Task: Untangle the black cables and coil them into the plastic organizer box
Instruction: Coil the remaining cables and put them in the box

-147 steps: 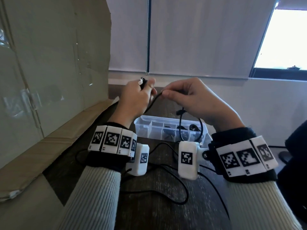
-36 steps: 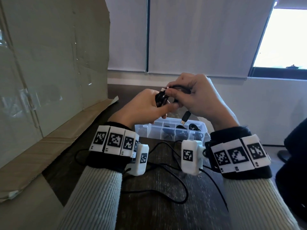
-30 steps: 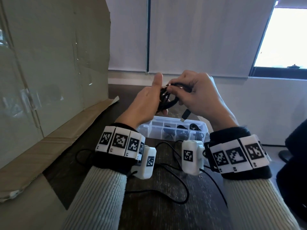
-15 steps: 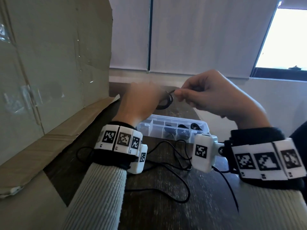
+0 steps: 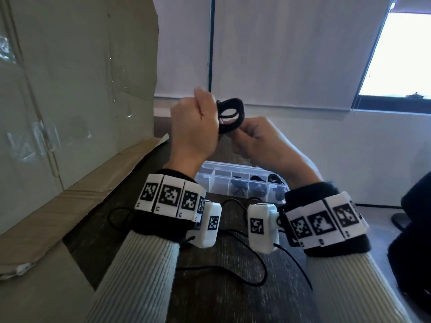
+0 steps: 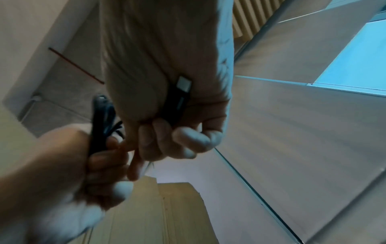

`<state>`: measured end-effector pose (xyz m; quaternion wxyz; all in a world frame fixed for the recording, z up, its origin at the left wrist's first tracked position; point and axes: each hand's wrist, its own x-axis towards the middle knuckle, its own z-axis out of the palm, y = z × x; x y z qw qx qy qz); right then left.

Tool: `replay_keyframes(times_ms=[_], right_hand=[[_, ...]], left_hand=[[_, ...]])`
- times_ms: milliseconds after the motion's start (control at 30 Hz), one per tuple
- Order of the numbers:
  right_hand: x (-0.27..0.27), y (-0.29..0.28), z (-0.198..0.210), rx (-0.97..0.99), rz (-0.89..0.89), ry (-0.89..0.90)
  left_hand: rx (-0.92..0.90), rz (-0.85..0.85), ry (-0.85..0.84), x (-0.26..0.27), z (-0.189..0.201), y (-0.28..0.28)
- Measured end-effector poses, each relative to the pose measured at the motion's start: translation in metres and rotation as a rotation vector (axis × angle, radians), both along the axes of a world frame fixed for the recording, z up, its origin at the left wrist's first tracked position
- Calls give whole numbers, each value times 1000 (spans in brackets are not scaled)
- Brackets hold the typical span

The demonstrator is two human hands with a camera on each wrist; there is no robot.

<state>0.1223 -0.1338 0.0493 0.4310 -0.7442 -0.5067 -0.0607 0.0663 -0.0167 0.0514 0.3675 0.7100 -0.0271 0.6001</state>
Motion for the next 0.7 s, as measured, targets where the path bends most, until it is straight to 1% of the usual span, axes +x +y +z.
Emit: replay_keyframes(times_ms=[100, 133, 200, 267, 333, 400, 467, 500, 567, 633, 700], right_hand=[[-6, 7, -1, -194, -88, -149], [-9, 8, 1, -260, -119, -188], [-17, 5, 7, -344, -170, -257], [-29, 2, 12, -383, -211, -350], [-38, 0, 17, -380, -260, -483], [-48, -6, 25, -368, -302, -576], [-55, -13, 33, -341, -312, -628], [-57, -17, 36, -321, -301, -649], [-61, -23, 39, -272, -254, -660], [-62, -26, 40, -222, -190, -622], [-61, -28, 41, -140, -112, -549]], left_hand=[[11, 231, 30, 0, -1, 14], [19, 273, 29, 1, -2, 20], [46, 309, 35, 2, -6, 27], [90, 355, 50, 3, -8, 29], [109, 370, 76, 3, -8, 28], [107, 370, 107, 2, -5, 26], [170, 351, 126, 0, 0, 21], [237, 311, 141, -1, 1, 19], [363, 171, 171, -5, -1, 15], [373, 28, 230, -9, -3, 15], [313, -88, 287, -13, -1, 15]])
